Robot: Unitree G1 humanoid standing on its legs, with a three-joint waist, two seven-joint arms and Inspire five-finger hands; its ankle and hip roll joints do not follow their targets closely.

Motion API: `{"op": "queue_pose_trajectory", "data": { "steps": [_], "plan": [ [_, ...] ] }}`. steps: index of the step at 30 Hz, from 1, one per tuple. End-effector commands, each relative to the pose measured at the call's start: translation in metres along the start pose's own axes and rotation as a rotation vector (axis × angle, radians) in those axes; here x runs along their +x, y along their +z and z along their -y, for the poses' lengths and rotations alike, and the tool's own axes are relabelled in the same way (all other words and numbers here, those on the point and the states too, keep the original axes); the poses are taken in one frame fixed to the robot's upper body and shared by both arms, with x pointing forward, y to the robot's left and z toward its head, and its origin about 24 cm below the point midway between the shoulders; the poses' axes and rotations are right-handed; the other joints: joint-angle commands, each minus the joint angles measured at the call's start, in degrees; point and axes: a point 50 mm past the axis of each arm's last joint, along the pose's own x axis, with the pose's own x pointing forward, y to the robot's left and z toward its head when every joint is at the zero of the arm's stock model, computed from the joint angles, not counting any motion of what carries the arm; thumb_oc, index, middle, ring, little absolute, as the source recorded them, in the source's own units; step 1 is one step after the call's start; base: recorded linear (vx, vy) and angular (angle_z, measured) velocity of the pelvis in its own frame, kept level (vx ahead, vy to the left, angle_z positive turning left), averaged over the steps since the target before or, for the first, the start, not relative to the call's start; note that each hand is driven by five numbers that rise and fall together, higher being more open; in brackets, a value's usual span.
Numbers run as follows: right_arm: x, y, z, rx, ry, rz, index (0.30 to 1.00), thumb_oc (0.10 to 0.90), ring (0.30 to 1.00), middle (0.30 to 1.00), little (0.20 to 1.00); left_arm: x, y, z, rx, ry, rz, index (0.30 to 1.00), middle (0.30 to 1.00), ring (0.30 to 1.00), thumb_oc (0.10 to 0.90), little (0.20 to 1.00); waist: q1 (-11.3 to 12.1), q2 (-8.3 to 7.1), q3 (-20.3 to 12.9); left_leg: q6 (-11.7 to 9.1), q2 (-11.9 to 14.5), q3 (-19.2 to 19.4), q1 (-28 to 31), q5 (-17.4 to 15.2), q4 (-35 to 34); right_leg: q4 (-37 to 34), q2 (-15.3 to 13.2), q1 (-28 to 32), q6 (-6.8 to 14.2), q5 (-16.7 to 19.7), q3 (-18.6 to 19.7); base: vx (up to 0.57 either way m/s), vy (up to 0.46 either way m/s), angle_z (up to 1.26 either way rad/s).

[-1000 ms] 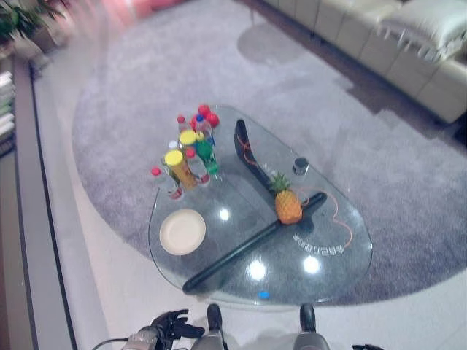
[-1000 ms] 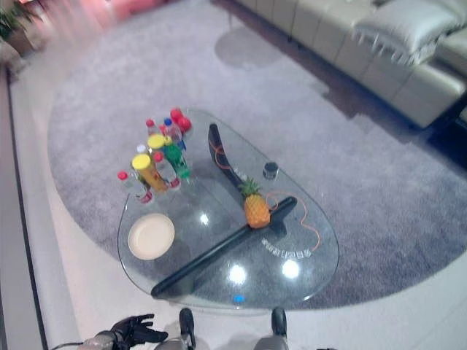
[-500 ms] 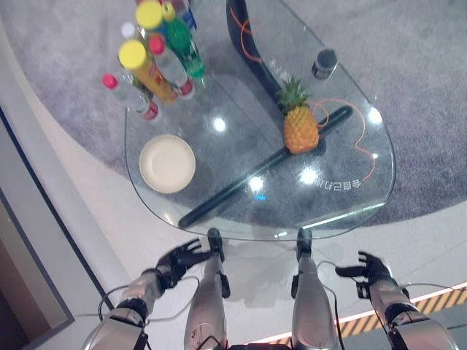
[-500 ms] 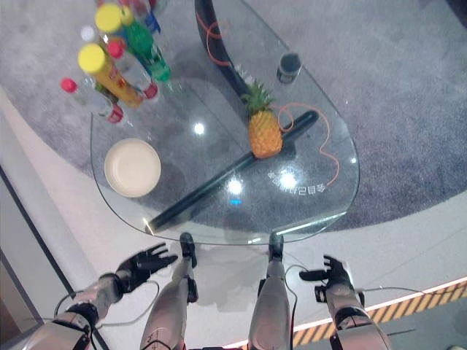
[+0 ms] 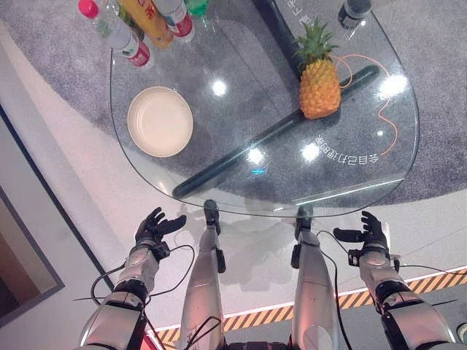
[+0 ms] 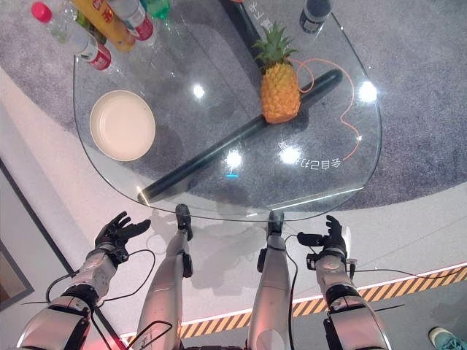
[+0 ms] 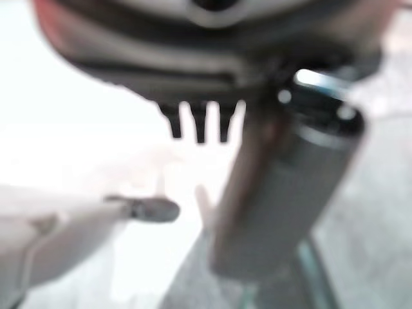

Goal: Pick up the fruit to the plate

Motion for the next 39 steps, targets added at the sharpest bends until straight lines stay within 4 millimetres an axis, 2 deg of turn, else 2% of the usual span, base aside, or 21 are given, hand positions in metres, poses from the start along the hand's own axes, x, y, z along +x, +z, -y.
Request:
{"op": "queue_pose_trajectory", "data": {
  "steps": [1, 15, 22, 27, 33, 35, 39],
  "plan": [
    [-0.002, -0.006, 0.011, 0.044, -0.075, 0.013, 0.900, 0.800, 0.900, 0.900, 0.900, 0.002, 0.024, -0.035, 0.029, 0.142, 0.088, 0.900, 0.900, 0.900, 0.800, 0.900, 0.6, -3.56, -0.5, -1.4, 0.2, -4.2, -5.3, -8.1, 12.2, -3.3, 0.0, -2.9, -0.6, 7.6, -0.6, -0.01, -0.011, 0.04],
    [0.003, 0.019, 0.013, 0.073, -0.076, 0.097, 0.900, 0.800, 0.900, 0.900, 0.900, 0.003, 0.034, -0.033, 0.041, 0.140, 0.129, 0.900, 0.900, 0.900, 0.800, 0.900, 0.7, -3.14, -0.5, -1.4, 0.0, -4.7, -8.3, -7.7, 12.2, -2.8, 0.3, -6.0, -0.9, 7.6, -1.2, 0.00, -0.001, 0.00],
    [0.005, 0.021, 0.020, 0.076, -0.119, 0.098, 0.900, 0.800, 0.900, 0.900, 0.900, 0.003, 0.034, -0.030, 0.035, 0.113, 0.134, 0.900, 0.900, 0.900, 0.800, 0.900, 0.9, -2.85, -0.5, -1.3, -0.2, -4.9, -9.3, -7.6, 12.5, -2.7, 0.2, -7.0, -1.0, 7.8, -1.4, 0.00, 0.000, 0.00],
    [0.009, 0.019, 0.046, 0.139, -0.256, 0.056, 0.900, 0.800, 0.900, 0.900, 0.900, 0.003, 0.034, -0.033, 0.050, 0.104, 0.128, 0.900, 0.900, 0.900, 0.800, 0.900, 1.0, -3.15, -0.5, -1.3, 0.2, -4.8, -9.2, -7.7, 12.2, -3.1, 0.1, -7.0, -0.8, 8.2, -1.6, 0.00, 0.000, 0.00],
    [0.012, 0.016, 0.104, 0.403, -0.533, -0.051, 0.900, 0.800, 0.900, 0.900, 0.900, 0.002, 0.033, -0.036, 0.105, 0.088, 0.123, 0.900, 0.900, 0.900, 0.800, 0.900, 1.3, -3.57, -0.5, -1.2, 0.5, -4.9, -9.3, -8.3, 12.5, -3.8, -0.1, -6.5, -0.5, 8.8, -2.2, 0.02, -0.042, 0.00],
    [0.012, 0.016, 0.116, 0.472, -0.594, -0.070, 0.900, 0.800, 0.900, 0.900, 0.900, 0.003, 0.035, -0.036, 0.111, 0.087, 0.122, 0.900, 0.900, 0.900, 0.800, 0.900, 1.3, -3.65, -0.5, -1.2, 0.5, -4.9, -9.4, -8.4, 12.6, -3.9, 0.0, -6.5, -0.4, 9.0, -2.4, 0.01, -0.034, 0.01],
    [0.011, 0.028, 0.145, 0.590, -0.739, -0.077, 0.900, 0.800, 0.900, 0.900, 0.900, 0.004, 0.039, -0.038, 0.119, 0.079, 0.116, 0.900, 0.900, 0.900, 0.800, 0.900, 1.6, -3.63, -0.5, -1.0, 0.5, -5.1, -9.5, -8.5, 12.6, -4.0, -0.2, -6.7, -0.2, 9.4, -2.8, 0.00, 0.000, 0.00]
  ]
}}
